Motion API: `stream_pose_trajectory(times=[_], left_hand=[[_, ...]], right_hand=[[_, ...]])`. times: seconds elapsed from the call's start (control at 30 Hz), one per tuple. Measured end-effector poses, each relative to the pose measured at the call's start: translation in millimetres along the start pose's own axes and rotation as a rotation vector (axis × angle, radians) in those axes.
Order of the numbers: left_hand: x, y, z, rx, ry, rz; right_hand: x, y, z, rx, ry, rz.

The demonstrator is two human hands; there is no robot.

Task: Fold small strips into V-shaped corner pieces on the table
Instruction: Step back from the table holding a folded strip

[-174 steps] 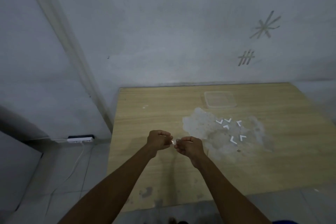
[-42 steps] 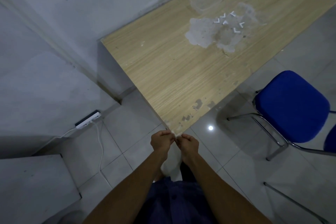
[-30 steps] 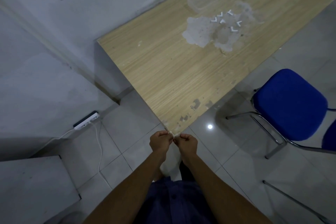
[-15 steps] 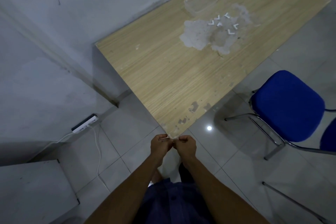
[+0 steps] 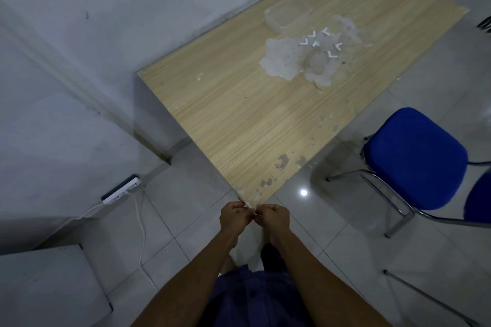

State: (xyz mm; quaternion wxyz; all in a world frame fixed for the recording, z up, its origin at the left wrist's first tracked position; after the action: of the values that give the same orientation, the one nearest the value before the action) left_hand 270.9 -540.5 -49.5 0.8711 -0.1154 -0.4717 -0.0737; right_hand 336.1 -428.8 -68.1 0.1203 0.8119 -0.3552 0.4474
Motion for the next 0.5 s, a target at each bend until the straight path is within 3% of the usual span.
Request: stream_pose_trajectory(times=[0.27,0.5], left_hand=[[-2.8,-3.2,2.8,-0.001,-0.066,-0.033],[-2.9,-4.9,8.4,0.056,-0.071,-0.073]], right_hand=[[5.7,0.9,-14.0,-0.054,0.118,0.045],[17.0,-8.7,-26.4,-0.081,0.119,-0.071]])
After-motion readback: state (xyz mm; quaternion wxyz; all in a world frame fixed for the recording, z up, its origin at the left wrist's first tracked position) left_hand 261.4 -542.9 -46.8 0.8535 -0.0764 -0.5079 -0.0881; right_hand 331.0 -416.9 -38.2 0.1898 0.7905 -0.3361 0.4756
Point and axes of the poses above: each hand's wrist, its own x-axis away from the middle knuckle, its own y-axis out of the palm, z = x × y, the point moved 5 cm from there along -x, towards the middle knuckle, and after that the axes turned 3 degrees about -y, right-handed, at the moved point
